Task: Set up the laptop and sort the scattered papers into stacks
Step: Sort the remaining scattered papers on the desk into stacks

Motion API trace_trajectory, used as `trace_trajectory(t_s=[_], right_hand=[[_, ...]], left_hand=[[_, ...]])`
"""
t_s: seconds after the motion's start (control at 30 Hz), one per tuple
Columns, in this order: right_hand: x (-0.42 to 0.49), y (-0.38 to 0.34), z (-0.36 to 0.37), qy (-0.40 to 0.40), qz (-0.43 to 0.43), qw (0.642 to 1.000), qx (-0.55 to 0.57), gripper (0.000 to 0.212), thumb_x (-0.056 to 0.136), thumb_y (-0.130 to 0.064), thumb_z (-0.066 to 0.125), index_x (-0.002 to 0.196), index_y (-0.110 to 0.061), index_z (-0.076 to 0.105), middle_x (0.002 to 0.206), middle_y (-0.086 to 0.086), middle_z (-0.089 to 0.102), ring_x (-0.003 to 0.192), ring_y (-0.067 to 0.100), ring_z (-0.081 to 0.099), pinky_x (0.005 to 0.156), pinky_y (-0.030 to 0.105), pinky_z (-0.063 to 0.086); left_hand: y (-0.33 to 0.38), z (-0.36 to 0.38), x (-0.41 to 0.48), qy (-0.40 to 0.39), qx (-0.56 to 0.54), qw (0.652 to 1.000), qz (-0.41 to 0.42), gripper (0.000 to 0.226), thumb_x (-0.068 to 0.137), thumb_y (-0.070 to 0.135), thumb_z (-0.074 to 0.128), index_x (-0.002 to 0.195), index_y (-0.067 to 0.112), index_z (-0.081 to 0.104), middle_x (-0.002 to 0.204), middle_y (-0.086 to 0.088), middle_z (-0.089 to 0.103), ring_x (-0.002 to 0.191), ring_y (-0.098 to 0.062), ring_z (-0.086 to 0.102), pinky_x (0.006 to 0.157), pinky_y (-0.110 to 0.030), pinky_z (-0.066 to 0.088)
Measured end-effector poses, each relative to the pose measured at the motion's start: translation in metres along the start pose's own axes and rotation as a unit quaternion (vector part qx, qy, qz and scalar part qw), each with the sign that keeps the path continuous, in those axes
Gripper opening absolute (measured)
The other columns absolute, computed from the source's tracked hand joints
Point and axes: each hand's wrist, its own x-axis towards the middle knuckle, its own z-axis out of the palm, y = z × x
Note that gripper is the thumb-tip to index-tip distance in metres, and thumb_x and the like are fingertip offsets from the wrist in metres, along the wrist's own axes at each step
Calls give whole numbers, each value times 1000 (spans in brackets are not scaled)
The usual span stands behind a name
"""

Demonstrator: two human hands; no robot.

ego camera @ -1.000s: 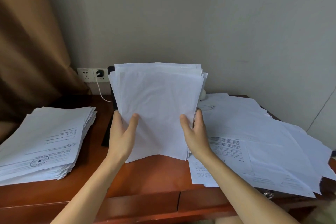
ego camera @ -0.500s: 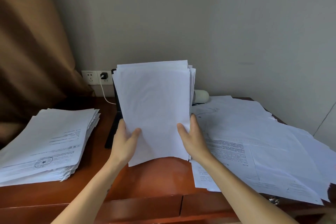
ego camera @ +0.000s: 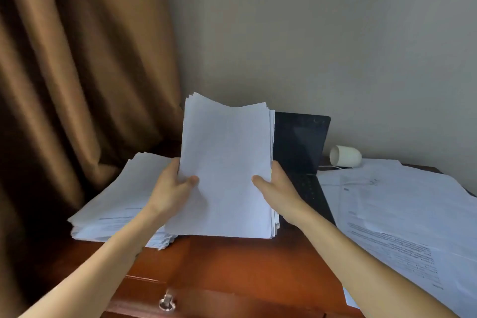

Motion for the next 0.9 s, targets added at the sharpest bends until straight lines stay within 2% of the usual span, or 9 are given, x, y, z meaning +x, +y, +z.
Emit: trace_trajectory(t_s=[0.1, 0.17, 0.27, 0.4, 0.47, 0.57, 0.7, 0.83, 0.9], right_hand=[[16, -12, 33, -26, 12, 1000, 6, 30, 98, -15, 54, 127, -20, 47, 114, -11, 59, 99, 0, 58, 69, 10, 42], [26, -16, 57, -47, 19, 999, 10, 31, 96, -14, 53, 126, -18, 48, 115, -6, 60, 101, 5, 60, 72, 16, 44], [40, -16, 93, -76, 26, 997, 18, 38, 89, -19, 55, 127, -21, 52, 118, -7, 65, 109, 11, 64, 80, 21, 50], [61, -10, 134, -100, 47, 994, 26, 53, 76, -33, 57, 128, -23, 53, 119, -10, 67, 109, 10, 65, 95, 35, 55], [68, -11, 152, -108, 57, 992, 32, 53, 76, -31, 58, 128, -22, 54, 118, -9, 68, 109, 12, 66, 95, 35, 55], [71, -13, 177, -119, 77, 989, 50, 43, 85, -19, 58, 127, -24, 53, 118, -9, 67, 110, 13, 64, 96, 33, 53], [77, 4, 206, -100, 132, 986, 11, 53, 73, -40, 57, 123, -27, 45, 117, -6, 64, 118, 28, 55, 102, 48, 49], [64, 1, 214, -69, 150, 986, -29, 41, 90, -35, 57, 125, -20, 42, 118, -1, 62, 121, 33, 50, 103, 47, 47], [63, 6, 216, -48, 141, 988, -36, 47, 90, -35, 60, 130, -19, 41, 125, 1, 56, 123, 34, 49, 104, 48, 46]], left_hand=[[-7, -38, 13, -7, 29, 999, -13, 29, 99, 10, 65, 124, 23, 59, 110, 10, 71, 97, -10, 70, 70, -20, 52], [-13, -59, 19, -8, 47, 999, -22, 28, 100, 10, 66, 124, 22, 60, 114, 6, 70, 99, -11, 68, 71, -18, 52], [-23, -85, 26, 1, 73, 996, -47, 27, 100, 10, 65, 119, 29, 59, 115, 6, 67, 104, -14, 66, 77, -24, 51], [-38, -113, 36, 23, 93, 990, -100, 28, 98, 12, 69, 122, 23, 61, 110, 6, 71, 98, -16, 69, 83, -32, 55], [-46, -126, 40, 25, 114, 986, -116, 26, 97, 13, 70, 121, 21, 62, 107, 5, 71, 95, -15, 69, 77, -27, 54], [-58, -142, 48, 23, 160, 980, -119, 28, 95, 14, 73, 122, 18, 65, 105, 3, 70, 91, -14, 68, 71, -23, 49], [-78, -148, 53, 27, 212, 969, -127, 38, 92, 14, 78, 128, 14, 65, 110, 1, 67, 91, -15, 63, 72, -21, 47], [-101, -141, 53, 28, 232, 964, -126, 41, 91, 15, 79, 128, 11, 63, 116, -4, 70, 92, -16, 64, 80, -25, 50], [-113, -141, 52, 32, 239, 963, -122, 42, 92, 22, 78, 130, 12, 63, 117, -2, 68, 98, -17, 62, 85, -27, 49]])
